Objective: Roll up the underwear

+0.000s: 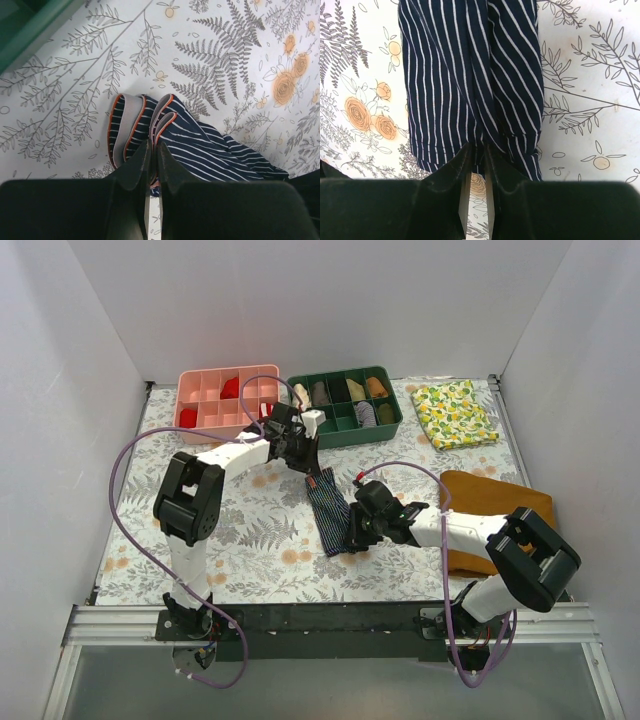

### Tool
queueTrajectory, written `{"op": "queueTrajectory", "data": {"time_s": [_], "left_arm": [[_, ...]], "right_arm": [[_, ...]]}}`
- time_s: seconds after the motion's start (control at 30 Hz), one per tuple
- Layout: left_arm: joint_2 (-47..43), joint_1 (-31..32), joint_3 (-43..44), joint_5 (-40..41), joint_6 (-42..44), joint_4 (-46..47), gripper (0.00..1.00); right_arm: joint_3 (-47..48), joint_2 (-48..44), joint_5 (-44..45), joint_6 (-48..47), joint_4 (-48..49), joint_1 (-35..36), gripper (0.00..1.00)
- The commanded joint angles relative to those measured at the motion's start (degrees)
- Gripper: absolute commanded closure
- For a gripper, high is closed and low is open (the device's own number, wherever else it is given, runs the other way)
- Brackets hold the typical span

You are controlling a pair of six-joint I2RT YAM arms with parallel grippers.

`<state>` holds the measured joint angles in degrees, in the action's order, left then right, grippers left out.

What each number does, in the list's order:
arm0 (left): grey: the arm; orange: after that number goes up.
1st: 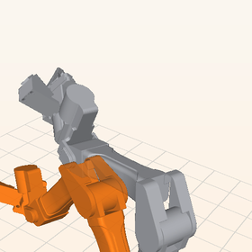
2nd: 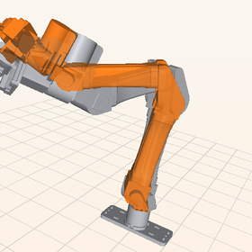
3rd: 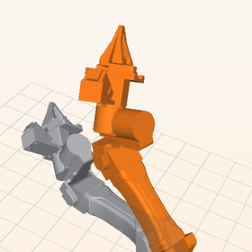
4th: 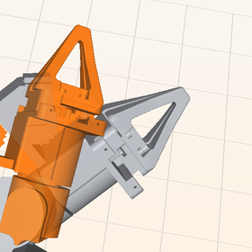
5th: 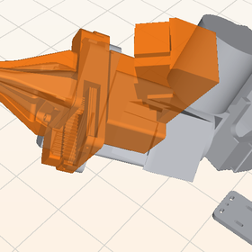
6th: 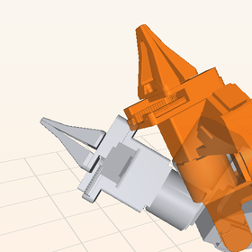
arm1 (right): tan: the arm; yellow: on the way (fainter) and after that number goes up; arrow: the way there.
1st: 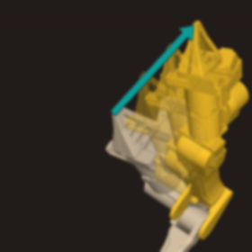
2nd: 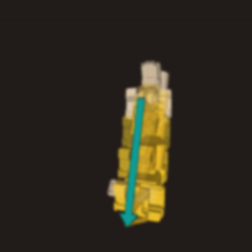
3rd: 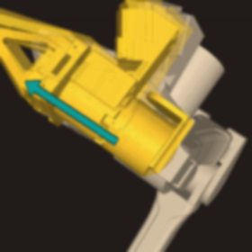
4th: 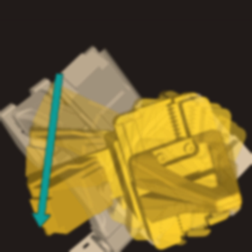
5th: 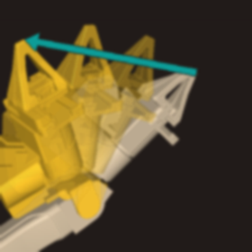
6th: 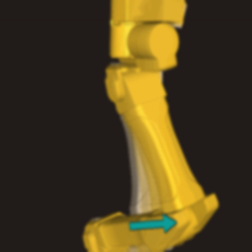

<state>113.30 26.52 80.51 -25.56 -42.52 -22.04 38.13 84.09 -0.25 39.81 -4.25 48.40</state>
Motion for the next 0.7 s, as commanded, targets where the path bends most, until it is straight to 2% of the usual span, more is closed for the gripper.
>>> {"op": "queueTrajectory", "data": {"time_s": [0.0, 0.33, 0.5, 0.67], "left_arm": [[0.3, -1.3, 2.4, 2.4, -0.7, 3.5, 1.00], [3.9, -2.3, 6.7, 2.7, 0.9, 2.5, 1.00], [4.5, -2.3, 7.0, 1.9, 1.0, 2.2, 0.87], [3.7, -2.3, 7.9, 1.7, 1.5, 1.9, 0.79]], "right_arm": [[-3.6, 4.0, 2.4, -0.9, -5.5, 0.1, 0.76], [-4.4, 5.9, 0.6, -1.3, -5.0, 0.1, 0.76], [-3.6, 6.0, 0.6, -2.0, -5.0, 0.2, 0.75], [-2.9, 5.0, 0.6, -2.4, -4.8, 0.2, 0.73]]}}
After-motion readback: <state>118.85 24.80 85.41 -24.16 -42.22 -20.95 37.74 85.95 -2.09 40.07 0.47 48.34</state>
